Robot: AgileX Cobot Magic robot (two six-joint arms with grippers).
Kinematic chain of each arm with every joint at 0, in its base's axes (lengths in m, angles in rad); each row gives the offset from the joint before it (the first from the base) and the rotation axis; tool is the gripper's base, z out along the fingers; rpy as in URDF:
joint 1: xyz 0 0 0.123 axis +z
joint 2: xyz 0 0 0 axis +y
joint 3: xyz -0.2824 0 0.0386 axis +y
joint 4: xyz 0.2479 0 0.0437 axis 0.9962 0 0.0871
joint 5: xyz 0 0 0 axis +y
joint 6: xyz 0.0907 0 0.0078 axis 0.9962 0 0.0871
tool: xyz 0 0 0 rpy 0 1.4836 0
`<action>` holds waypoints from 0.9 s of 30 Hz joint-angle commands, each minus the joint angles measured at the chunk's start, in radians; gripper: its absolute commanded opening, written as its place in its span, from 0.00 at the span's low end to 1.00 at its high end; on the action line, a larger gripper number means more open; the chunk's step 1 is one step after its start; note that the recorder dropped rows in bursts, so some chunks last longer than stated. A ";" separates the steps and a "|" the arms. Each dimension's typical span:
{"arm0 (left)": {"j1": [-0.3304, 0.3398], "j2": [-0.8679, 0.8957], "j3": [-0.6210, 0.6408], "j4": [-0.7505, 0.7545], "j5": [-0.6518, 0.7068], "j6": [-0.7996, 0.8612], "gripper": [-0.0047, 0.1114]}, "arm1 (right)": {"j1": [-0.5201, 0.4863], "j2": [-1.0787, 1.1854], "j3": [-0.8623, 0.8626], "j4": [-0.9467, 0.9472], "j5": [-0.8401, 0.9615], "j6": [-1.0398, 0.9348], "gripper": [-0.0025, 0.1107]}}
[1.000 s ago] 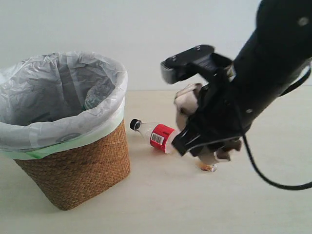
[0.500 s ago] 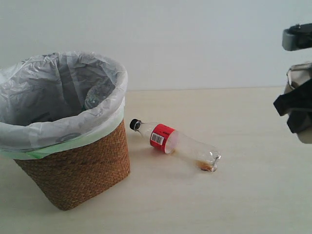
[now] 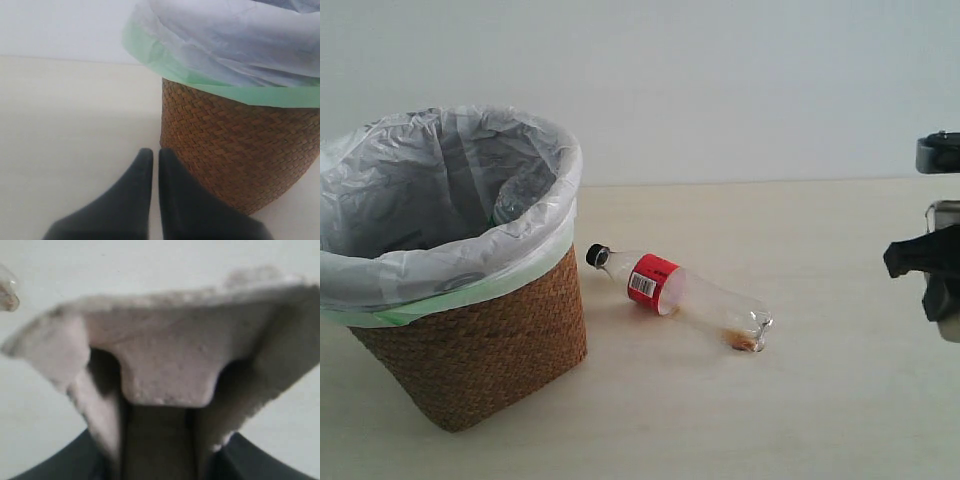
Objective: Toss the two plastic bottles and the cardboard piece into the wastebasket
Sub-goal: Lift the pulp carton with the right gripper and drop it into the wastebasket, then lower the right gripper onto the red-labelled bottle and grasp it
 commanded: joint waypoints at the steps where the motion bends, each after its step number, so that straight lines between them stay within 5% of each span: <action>1: 0.001 -0.003 0.004 0.003 -0.003 -0.005 0.07 | 0.099 0.058 -0.108 0.132 -0.020 -0.081 0.02; 5: 0.001 -0.003 0.004 0.003 -0.003 -0.005 0.07 | 0.313 0.128 -0.357 0.335 0.001 -0.113 0.19; 9: 0.001 -0.003 0.004 0.003 -0.003 -0.005 0.07 | 0.502 0.227 -0.734 0.476 0.039 -0.120 0.71; 11: 0.001 -0.003 0.004 0.003 -0.003 -0.005 0.07 | 0.560 0.272 -0.898 0.411 0.061 -0.031 0.83; 15: 0.001 -0.003 0.004 0.003 -0.003 -0.005 0.07 | 0.589 0.358 -1.119 0.245 0.222 0.095 0.72; 19: 0.001 -0.003 0.004 0.003 -0.003 -0.005 0.07 | 0.587 0.382 -1.152 -0.054 0.357 0.185 0.58; 27: 0.001 -0.003 0.004 0.003 -0.003 -0.005 0.07 | 0.587 0.373 -1.065 -0.297 0.357 0.166 0.57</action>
